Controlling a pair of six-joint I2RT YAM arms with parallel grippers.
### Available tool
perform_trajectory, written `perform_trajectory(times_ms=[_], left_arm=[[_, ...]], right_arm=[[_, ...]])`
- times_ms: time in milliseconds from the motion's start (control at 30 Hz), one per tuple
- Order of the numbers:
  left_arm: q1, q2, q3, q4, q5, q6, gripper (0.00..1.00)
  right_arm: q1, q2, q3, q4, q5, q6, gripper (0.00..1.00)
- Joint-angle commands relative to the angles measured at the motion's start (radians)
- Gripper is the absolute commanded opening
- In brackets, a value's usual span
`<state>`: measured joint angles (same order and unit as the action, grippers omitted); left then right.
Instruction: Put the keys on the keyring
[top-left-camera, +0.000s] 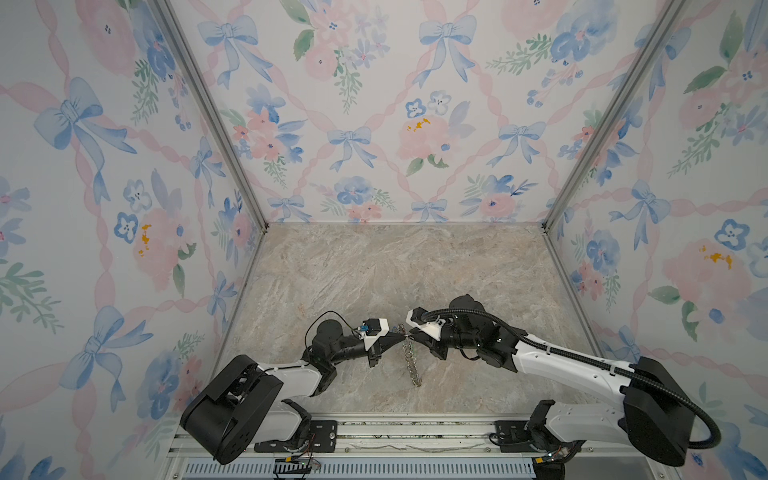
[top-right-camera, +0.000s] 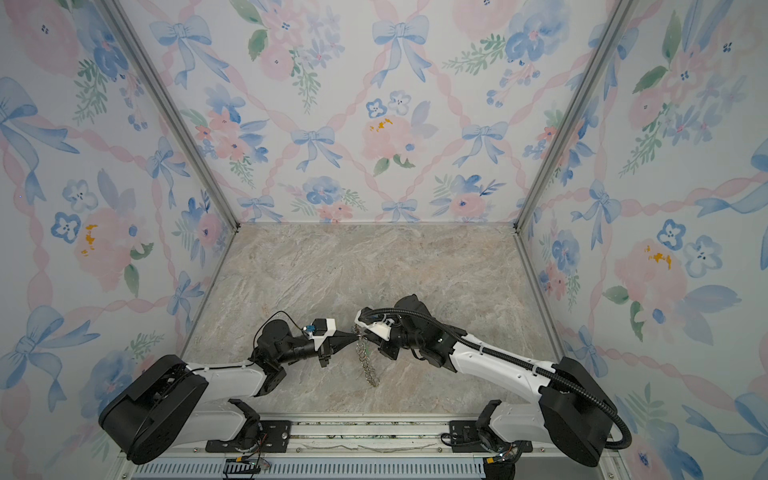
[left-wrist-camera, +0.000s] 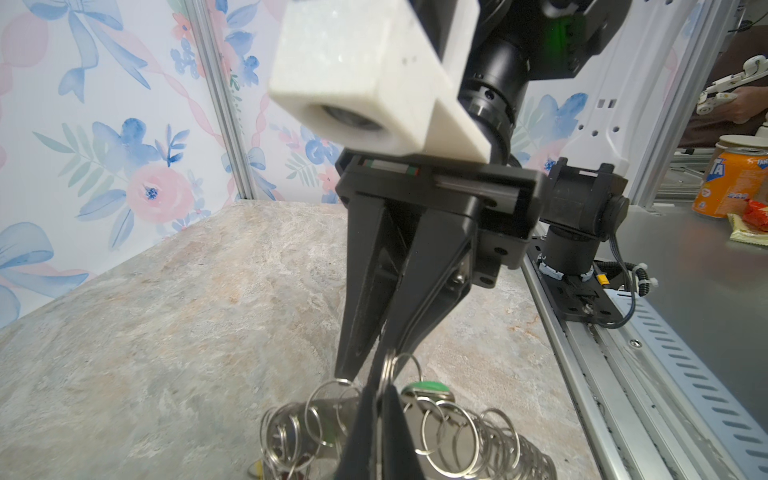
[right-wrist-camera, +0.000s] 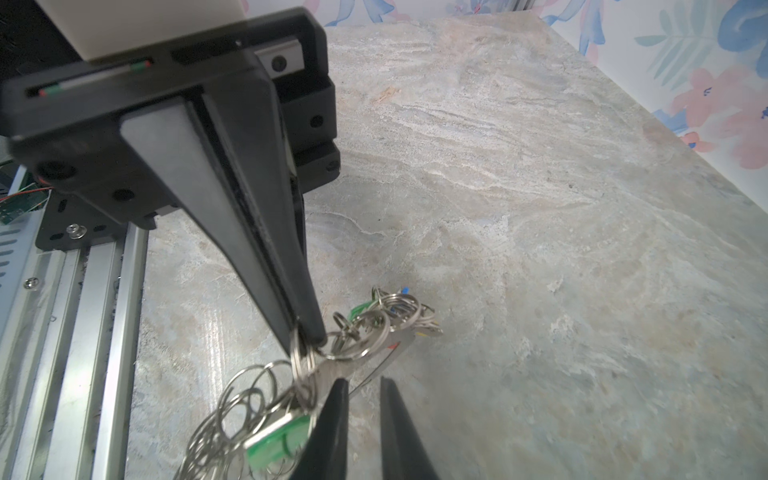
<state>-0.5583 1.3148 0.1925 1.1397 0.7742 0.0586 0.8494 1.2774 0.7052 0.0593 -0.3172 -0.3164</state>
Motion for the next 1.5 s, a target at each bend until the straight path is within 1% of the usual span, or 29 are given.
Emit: perform_trajectory(times_ms=[0,100,233,333,600,933,1133,1467], left_arm=[[-0.006,-0.002,-0.010,0.061,-0.007,0.000,0.00],[-0.006,-0.005,-0.011,0.060,-0.008,0.004,0.00],[-0.006,-0.005,-0.013,0.062,-0.008,0.009,0.00],[-0.006,-0.004,-0.016,0.067,-0.008,0.014,0.00],[-0.006,0.006,-0.016,0.080,0.016,0.017,0.00],[-0.009,0.027,-0.008,0.088,0.069,0.013,0.00],[-0.012,0.032,-0.010,0.092,0.065,0.012,0.00],[-0.012,0.029,-0.014,0.105,0.053,0.014,0.00]], right_arm=[[0.009,-0.019,0.027,-0.016,0.045,0.011,0.18],[-0.021,-0.053,0.016,-0.040,0.041,0.017,0.19],[-0.032,-0.084,-0.007,-0.050,-0.024,0.027,0.19],[-0.030,-0.100,-0.031,-0.020,-0.071,0.046,0.20],[-0.024,-0.069,-0.020,-0.012,-0.052,0.042,0.19],[-0.016,-0.036,0.009,-0.015,-0.077,0.031,0.11],[-0.002,-0.028,0.021,-0.047,-0.092,0.003,0.10],[0.035,0.017,0.051,-0.073,-0.077,-0.025,0.08]])
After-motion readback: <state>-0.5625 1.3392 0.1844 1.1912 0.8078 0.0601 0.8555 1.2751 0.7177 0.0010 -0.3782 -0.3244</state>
